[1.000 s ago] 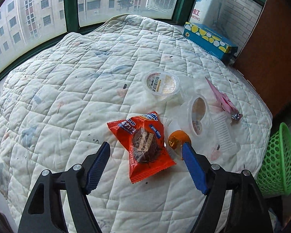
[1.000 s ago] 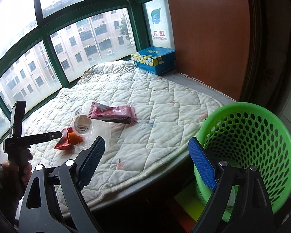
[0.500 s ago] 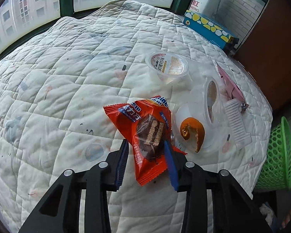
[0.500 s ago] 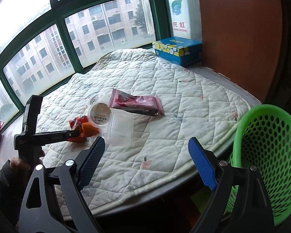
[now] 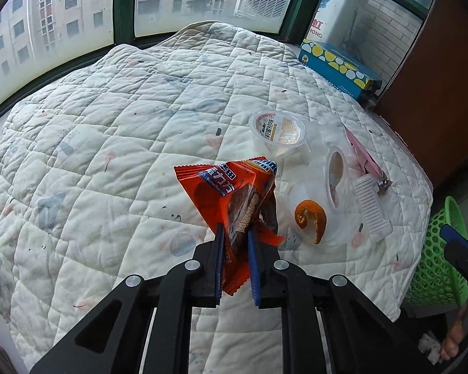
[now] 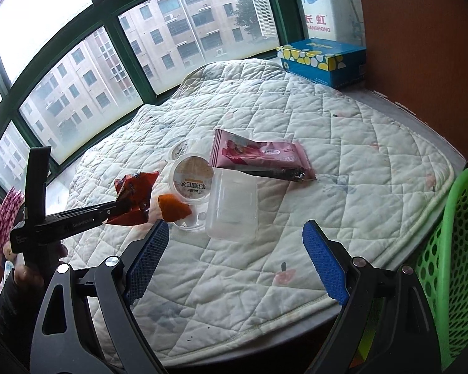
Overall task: Collect trash
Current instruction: 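Grasp the clear plastic box with the right gripper while the left holds the wrapper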
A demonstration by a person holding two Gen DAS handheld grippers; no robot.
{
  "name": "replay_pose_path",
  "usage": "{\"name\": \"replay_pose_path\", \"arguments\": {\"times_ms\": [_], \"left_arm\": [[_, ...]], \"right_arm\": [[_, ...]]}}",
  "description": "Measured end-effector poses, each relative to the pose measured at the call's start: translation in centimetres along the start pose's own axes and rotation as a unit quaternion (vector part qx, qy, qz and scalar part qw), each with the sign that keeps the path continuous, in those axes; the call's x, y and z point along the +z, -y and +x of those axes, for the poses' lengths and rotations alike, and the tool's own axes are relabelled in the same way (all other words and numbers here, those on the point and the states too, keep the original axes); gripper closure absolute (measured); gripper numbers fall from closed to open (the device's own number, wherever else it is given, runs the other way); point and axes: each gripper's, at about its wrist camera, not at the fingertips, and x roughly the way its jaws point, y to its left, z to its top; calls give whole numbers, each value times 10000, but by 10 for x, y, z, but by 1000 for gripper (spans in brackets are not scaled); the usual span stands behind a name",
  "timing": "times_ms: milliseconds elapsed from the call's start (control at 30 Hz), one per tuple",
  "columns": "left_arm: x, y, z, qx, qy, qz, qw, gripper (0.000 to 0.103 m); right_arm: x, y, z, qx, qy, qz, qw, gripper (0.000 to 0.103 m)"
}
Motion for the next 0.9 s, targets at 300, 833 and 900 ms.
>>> {"name": "replay_pose_path", "arguments": {"times_ms": [300, 833, 900], "left_arm": [[2, -6, -19, 11, 154, -32, 9999, 89], [6, -3, -43, -36, 343, 18, 9994, 89], [7, -2, -45, -29, 355, 16, 9994, 89]], "right_arm": [[8, -5, 46, 207, -308, -60, 9993, 23], [15, 6, 101, 263, -761, 220, 9965, 49], [14, 5, 98, 239, -724, 186, 9969, 49]]}}
